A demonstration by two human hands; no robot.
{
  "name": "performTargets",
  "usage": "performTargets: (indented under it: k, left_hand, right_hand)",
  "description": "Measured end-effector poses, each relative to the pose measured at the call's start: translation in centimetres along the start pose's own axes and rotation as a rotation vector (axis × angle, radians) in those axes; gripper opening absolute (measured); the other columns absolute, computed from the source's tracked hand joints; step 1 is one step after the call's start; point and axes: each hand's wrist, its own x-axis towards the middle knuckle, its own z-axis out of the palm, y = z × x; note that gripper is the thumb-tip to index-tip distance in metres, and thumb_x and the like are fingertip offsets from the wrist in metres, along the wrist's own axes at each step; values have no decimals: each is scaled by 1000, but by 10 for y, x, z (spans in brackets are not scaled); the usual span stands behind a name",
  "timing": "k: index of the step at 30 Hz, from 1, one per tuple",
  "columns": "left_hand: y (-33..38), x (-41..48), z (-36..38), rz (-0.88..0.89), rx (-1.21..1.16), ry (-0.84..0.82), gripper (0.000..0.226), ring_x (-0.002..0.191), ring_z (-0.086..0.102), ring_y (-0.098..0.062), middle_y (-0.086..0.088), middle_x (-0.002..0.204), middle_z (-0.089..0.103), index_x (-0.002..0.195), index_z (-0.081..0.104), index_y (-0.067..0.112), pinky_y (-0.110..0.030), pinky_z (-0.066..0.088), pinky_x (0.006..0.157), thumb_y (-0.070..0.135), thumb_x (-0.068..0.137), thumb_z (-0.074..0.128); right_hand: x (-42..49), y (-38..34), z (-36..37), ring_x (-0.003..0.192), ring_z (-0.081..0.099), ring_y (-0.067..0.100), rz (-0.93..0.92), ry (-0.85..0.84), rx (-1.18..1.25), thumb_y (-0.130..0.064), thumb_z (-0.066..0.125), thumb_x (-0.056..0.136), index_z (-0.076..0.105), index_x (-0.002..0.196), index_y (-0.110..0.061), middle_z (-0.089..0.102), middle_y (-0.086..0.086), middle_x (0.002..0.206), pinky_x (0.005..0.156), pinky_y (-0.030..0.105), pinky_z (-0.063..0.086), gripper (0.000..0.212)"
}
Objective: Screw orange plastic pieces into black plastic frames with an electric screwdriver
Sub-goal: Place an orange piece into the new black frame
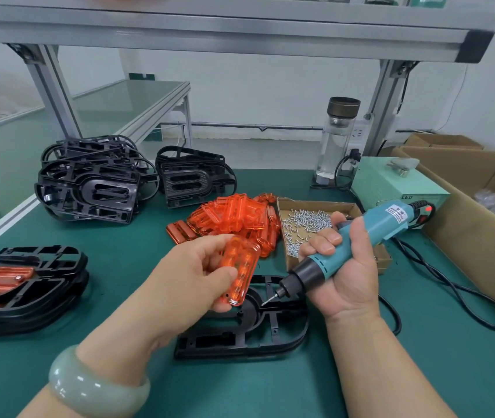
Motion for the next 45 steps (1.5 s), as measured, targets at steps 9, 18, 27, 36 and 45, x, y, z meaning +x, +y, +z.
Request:
performTargets:
  k: [9,18,27,36,45]
  left_hand:
    - [4,2,-7,-56,-22,-9,18,55,61,-10,-3,67,67,82,70,16,-20,48,46,-1,81,67]
    - [3,11,-18,-150,-16,-61,12,51,59,-14,-5,65,68,83,69,13,-24,44,46,1,80,69]
    - [-1,28,-28,-76,701,-115,19,51,53,13,28,54,61,64,68,33,-2,37,51,22,79,75]
    - [-22,28,-15,-2,872,-67,15,66,53,8,21,69,61,66,69,37,-7,33,55,30,79,74]
    - [-40,15,-10,87,845,63,4,72,53,-1,18,74,55,78,73,34,-15,34,61,31,81,71]
  right_hand:
    - [0,0,0,45,44,2,3,-4,1,-41,56,84,56,92,-21,45,-10,58,51,18,45,21]
    - [0,-1,0,45,45,2,4,-6,10,-41,56,83,56,91,-20,46,-10,58,51,17,46,22]
    - [0,-1,1,44,44,2,11,-2,21,-41,54,85,55,91,-20,45,-11,59,50,18,46,22]
    - [-1,-1,0,45,44,3,8,-2,23,-41,54,85,55,91,-20,45,-11,58,51,17,45,22]
    - [0,-2,0,44,44,2,4,3,22,-41,55,85,57,89,-20,46,-11,58,51,17,44,21]
